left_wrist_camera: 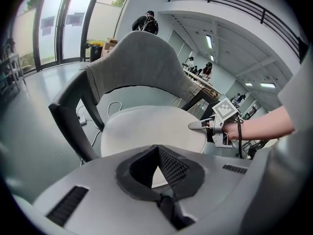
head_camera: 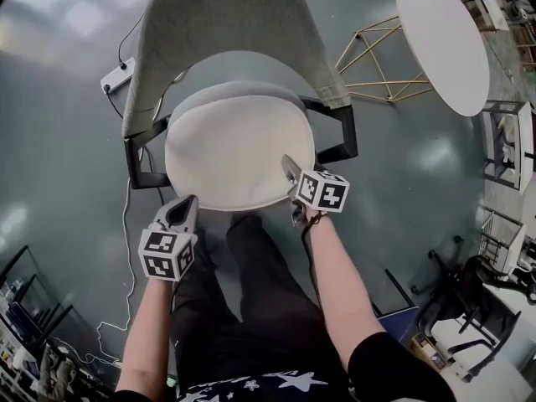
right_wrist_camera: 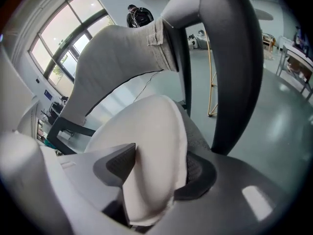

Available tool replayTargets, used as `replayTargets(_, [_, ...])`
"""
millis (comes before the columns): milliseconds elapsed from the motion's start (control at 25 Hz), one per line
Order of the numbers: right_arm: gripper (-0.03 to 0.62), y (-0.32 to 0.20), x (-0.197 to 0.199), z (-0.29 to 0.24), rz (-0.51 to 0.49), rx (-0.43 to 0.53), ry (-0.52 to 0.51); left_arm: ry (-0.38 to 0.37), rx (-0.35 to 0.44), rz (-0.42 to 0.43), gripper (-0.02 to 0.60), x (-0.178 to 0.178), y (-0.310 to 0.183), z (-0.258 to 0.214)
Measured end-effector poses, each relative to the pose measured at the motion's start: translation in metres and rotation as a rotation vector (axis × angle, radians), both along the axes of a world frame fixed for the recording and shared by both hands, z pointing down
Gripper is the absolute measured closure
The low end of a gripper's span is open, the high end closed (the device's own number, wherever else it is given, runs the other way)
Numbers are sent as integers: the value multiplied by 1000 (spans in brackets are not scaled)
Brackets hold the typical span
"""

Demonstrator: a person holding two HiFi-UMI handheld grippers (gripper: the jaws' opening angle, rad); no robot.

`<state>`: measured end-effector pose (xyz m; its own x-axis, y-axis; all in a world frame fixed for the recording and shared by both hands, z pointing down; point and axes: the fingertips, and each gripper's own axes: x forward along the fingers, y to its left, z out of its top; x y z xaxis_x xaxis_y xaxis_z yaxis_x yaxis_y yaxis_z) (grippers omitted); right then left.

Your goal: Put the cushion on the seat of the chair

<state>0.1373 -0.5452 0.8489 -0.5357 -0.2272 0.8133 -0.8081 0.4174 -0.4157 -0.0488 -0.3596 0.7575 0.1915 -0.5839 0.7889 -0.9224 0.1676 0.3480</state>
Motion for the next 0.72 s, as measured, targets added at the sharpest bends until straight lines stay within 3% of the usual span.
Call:
replayTargets(480, [310,7,62,-4,168,-41,47,11,26,-35,574,10,-2,-15])
replayTargets(720, [327,18,79,-48,260,65,97,7,19,-44,574,-1,15,-37])
